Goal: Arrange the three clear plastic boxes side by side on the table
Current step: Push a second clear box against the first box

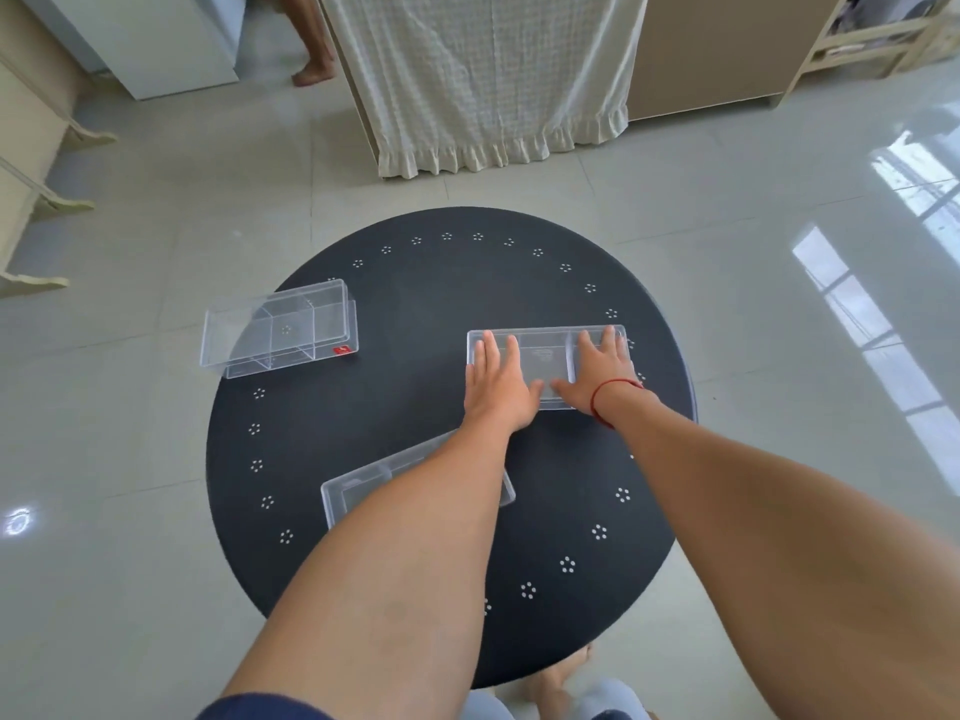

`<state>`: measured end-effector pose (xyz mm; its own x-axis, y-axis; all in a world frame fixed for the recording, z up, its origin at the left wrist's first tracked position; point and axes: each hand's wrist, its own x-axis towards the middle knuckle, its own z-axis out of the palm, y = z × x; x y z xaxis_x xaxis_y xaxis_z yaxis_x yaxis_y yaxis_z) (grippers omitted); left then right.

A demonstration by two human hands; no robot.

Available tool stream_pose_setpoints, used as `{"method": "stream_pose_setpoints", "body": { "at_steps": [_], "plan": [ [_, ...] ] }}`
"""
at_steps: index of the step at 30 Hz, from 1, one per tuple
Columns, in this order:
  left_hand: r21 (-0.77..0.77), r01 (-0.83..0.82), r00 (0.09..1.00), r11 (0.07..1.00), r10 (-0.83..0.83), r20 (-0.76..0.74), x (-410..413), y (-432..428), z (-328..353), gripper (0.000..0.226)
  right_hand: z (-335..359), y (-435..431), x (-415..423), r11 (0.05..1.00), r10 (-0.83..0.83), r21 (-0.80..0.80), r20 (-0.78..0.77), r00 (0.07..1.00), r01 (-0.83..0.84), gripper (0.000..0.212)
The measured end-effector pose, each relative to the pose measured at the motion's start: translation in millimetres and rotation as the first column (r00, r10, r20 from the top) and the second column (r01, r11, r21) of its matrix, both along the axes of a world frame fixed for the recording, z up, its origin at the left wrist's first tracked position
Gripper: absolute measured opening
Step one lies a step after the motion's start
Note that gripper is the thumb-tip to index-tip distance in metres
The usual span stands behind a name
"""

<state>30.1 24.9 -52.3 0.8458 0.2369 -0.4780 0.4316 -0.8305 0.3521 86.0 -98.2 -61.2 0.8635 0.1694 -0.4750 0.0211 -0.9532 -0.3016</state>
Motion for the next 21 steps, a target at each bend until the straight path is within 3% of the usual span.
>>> {"method": "stream_pose_setpoints", "body": {
  "at_steps": [7, 16, 21],
  "plan": [
    [0.047, -0.154, 0.988, 0.987, 0.155, -0.014, -12.7, 81.3, -1.1, 0.074, 11.8, 82.0, 10.7, 0.983, 0.178, 0.064, -0.098, 0.979, -0.173, 0.071],
    [0.032, -0.363, 0.932, 0.931, 0.363, 0.009, -69.3, 162.0, 0.4, 0.079, 6.1, 171.6, -36.1, 0.931, 0.362, 0.064, -0.046, 0.931, -0.359, 0.079],
    [0.037, -0.445, 0.895, 0.895, 0.445, 0.002, -109.9, 195.2, -1.7, 0.081, 11.5, 210.8, -70.0, 0.889, 0.457, 0.033, -0.035, 0.889, -0.456, 0.067]
  ]
}}
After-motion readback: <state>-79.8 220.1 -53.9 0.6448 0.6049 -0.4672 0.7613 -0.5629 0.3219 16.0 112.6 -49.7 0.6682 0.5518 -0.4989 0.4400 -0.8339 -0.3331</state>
